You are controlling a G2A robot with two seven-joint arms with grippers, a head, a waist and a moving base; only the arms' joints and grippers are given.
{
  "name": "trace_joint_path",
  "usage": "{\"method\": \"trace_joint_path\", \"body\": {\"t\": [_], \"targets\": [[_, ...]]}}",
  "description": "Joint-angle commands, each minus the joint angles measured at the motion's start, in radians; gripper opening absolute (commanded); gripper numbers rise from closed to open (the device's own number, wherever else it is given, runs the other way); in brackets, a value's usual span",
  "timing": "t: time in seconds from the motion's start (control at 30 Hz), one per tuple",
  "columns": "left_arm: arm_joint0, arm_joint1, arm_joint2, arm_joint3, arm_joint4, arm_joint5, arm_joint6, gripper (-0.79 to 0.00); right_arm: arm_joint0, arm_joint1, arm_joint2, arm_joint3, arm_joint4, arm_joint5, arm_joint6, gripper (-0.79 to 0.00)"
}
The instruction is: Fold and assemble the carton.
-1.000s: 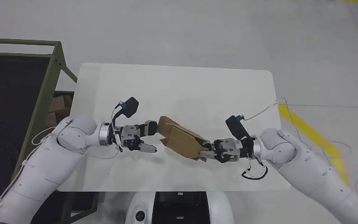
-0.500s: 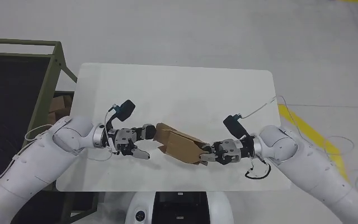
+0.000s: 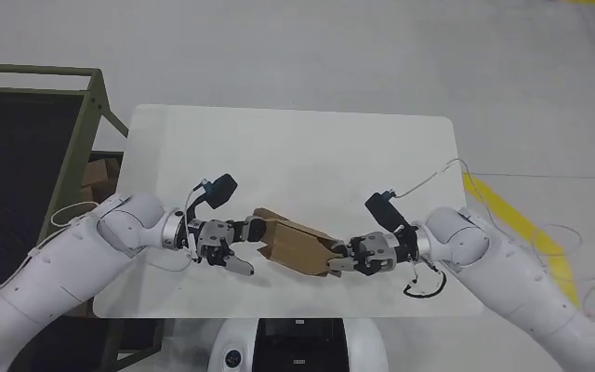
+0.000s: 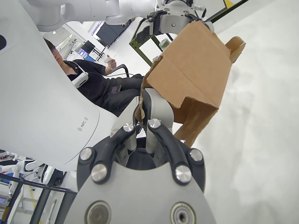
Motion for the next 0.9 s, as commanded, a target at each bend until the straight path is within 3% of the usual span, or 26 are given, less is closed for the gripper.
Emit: {"method": "trace_joint_path", "body": {"t": [0.0, 0.53, 0.87], "targets": [[-0.02, -0.001, 0.023, 0.002, -0.002, 0.0, 0.0, 0.0, 0.001, -0.003, -0.001, 0.002, -0.001, 0.0, 0.0, -0.785], [-0.141, -0.002, 0.17, -0.001, 0.018, 0.0, 0.0, 0.0, 0.014, -0.018, -0.017, 0.016, -0.003, 0.0, 0.0, -0.785], [-0.169, -0.007, 0.181, 0.029, -0.057, 0.0, 0.0, 0.0, 0.027, -0.021, -0.037, 0.014, -0.007, 0.0, 0.0, -0.785]]}}
